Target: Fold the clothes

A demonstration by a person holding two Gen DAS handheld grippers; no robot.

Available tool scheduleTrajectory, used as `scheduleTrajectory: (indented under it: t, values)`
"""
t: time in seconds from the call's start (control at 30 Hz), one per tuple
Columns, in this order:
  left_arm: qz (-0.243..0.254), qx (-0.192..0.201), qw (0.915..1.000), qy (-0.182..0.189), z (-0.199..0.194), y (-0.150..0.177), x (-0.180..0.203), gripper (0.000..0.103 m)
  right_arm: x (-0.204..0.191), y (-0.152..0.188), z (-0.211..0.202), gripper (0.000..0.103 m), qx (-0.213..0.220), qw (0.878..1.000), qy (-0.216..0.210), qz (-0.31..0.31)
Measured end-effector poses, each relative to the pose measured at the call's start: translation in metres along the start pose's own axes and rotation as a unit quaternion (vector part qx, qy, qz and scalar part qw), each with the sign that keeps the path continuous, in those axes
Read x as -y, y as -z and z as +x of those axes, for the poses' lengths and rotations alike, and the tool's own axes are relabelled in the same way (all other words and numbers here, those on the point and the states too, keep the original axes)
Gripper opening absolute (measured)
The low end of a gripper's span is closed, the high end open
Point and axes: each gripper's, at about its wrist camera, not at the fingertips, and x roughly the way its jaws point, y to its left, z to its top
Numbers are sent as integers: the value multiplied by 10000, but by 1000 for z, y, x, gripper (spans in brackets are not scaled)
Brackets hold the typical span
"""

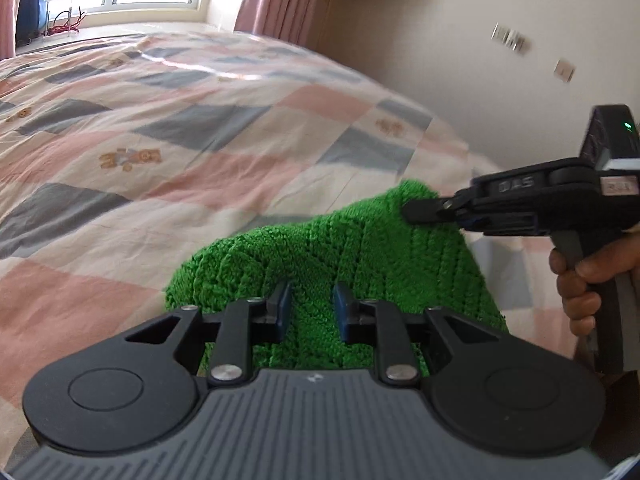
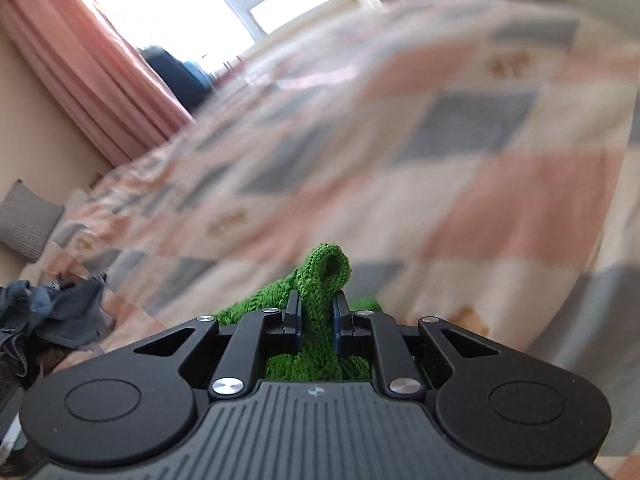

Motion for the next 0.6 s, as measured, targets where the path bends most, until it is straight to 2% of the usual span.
scheduleTrajectory:
  t: [0.07,0.2,0.27,0.33,0.37,0.4,0.5,0.57,0.6]
  values:
    - [39,29,10000,-19,1,5,-3,18,12,3,15,15,-94,9996,266,86]
    - [-175,215,9996,23,-18,0,-15,18,23,8,10,20,85,9995,105,281]
    - [-148,392,9990,-124,-27,-8,-18,20,17,6,2,34,180,9996,140,177]
    - [-159,471,9986,-203,-29,-16,-21,20,2,4,-12,37,519,9975,395,-265]
    - [-204,455,9986,-194,-28,-19,-24,20,-7,4,-19,37,714,9949,492,-525]
    - [-220,422,9987,-190,-25,-20,-25,20,-15,4,-23,37,820,9931,414,-732]
    - [-33,349,9989,-312,-13,-16,-24,19,-28,5,-21,34,707,9909,-283,-1110]
    - [107,328,9986,-400,-5,-11,-24,18,-29,5,-5,22,485,9906,-161,-1273]
    - [136,300,9985,-427,0,-8,-25,18,-25,5,6,19,360,9904,74,-1334]
